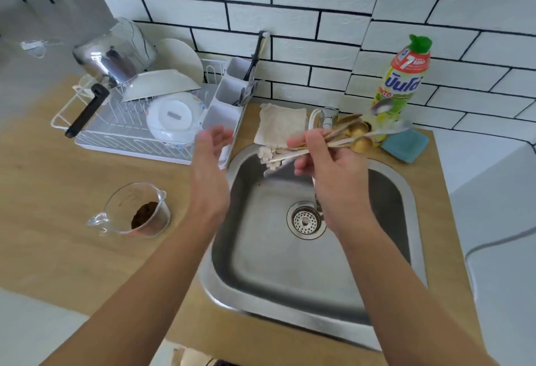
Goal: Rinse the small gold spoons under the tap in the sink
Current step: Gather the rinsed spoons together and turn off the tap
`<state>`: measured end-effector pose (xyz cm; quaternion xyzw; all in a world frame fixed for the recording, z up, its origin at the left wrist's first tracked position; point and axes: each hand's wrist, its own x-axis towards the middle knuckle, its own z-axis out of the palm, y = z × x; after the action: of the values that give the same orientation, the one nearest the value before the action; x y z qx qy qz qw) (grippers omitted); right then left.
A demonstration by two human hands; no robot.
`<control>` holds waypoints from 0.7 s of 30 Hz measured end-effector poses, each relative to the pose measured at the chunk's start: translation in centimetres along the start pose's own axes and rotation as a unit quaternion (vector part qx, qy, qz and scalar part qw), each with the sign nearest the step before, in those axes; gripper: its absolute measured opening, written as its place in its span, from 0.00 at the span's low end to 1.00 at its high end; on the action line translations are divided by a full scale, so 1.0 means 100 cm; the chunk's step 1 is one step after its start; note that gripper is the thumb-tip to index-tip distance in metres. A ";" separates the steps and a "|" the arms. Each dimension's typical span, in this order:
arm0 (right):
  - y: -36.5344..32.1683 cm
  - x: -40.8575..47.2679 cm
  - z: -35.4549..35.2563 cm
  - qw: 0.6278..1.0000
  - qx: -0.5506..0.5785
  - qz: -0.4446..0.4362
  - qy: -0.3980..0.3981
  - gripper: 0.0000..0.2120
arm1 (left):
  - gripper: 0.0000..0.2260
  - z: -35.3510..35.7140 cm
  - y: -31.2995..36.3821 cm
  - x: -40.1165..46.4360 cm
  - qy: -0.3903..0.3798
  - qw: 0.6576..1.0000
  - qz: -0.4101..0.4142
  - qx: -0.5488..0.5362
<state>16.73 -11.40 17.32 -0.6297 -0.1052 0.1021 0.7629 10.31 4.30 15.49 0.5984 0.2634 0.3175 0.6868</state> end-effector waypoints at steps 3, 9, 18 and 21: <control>-0.004 0.056 0.046 0.998 -0.047 -0.039 -0.022 0.13 | 0.21 -0.018 0.015 0.052 0.027 0.999 0.021 0.021; 0.052 0.126 0.113 0.969 -0.219 -0.027 -0.110 0.13 | 0.25 -0.025 0.005 0.105 0.027 0.992 -0.005 0.125; 0.112 0.129 0.115 0.976 -0.209 0.041 -0.055 0.15 | 0.25 -0.016 -0.025 0.127 -0.010 0.977 -0.024 0.213; 0.117 0.128 0.119 0.980 -0.188 0.046 -0.049 0.10 | 0.26 -0.011 -0.033 0.128 -0.004 0.972 -0.017 0.235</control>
<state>25.23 5.62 8.42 -0.7601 -0.1304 0.1465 0.6195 18.37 14.39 12.34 0.7398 0.3378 0.2329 0.5332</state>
